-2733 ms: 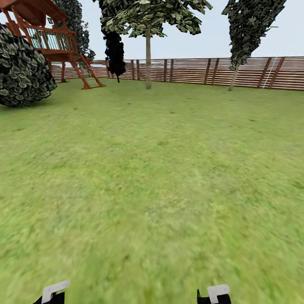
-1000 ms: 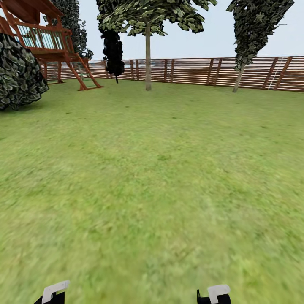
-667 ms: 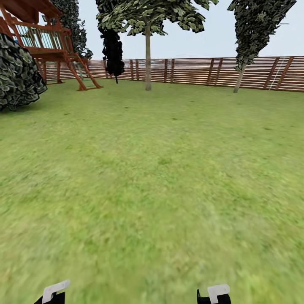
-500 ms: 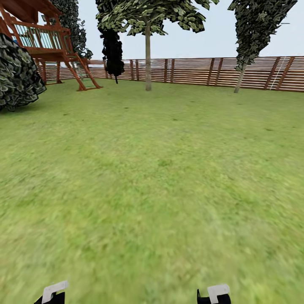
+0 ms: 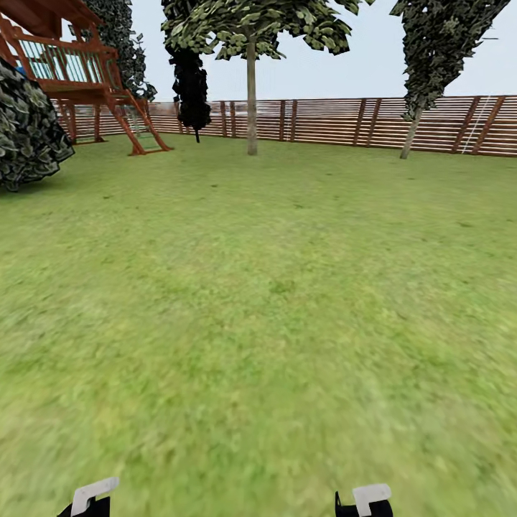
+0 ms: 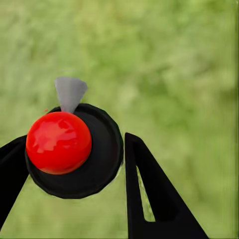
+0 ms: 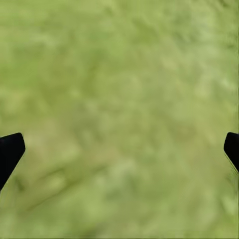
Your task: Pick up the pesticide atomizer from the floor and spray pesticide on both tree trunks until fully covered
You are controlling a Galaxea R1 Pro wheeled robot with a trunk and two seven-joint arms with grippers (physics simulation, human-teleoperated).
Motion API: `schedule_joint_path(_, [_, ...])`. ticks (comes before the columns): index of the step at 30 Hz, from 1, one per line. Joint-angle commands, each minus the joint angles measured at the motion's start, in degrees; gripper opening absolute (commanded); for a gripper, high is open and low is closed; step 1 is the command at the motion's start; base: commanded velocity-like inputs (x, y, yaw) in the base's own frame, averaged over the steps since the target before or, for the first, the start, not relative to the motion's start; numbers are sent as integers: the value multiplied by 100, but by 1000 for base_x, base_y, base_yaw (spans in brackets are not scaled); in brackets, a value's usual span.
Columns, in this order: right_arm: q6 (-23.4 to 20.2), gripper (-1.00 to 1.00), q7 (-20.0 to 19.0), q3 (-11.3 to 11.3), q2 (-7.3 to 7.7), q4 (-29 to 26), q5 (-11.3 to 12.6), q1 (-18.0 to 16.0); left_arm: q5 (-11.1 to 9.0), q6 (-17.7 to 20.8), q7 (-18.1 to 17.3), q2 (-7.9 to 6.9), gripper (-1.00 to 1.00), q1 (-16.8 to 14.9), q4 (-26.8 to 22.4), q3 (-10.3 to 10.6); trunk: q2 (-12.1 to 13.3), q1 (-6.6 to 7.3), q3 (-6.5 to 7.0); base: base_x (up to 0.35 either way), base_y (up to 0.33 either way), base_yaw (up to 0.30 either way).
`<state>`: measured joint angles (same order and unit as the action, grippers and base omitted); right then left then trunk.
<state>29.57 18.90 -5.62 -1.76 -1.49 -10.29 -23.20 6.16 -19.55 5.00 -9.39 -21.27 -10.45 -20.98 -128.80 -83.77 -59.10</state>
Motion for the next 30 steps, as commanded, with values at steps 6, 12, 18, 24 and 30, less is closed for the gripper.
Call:
schedule_joint_path(6, [-3, 100, 0, 0, 0, 0, 0, 0, 2, 0, 1, 1, -100, 0, -1, -1, 0, 0, 0, 337, 0, 0])
schedule_joint_path(12, [-3, 100, 0, 0, 0, 1, 0, 0, 7, 4, 9, 7, -100, 0, -1, 6, 0, 0, 0, 337, 0, 0])
schedule_joint_path(18, [-2, 100, 0, 0, 0, 0, -1, 0, 13, 4, 1, 9, -100, 0, 1, 6, 0, 0, 0, 337, 0, 0])
schedule_joint_path(24, [-4, 100, 0, 0, 0, 0, -1, 0, 11, 4, 1, 7, -100, 0, 0, 6, 0, 0, 0, 337, 0, 0])
schedule_joint_path(30, [-2, 100, 0, 0, 0, 0, -3, 0, 8, 3, 1, 7, -100, 0, -1, 6, 0, 0, 0, 337, 0, 0])
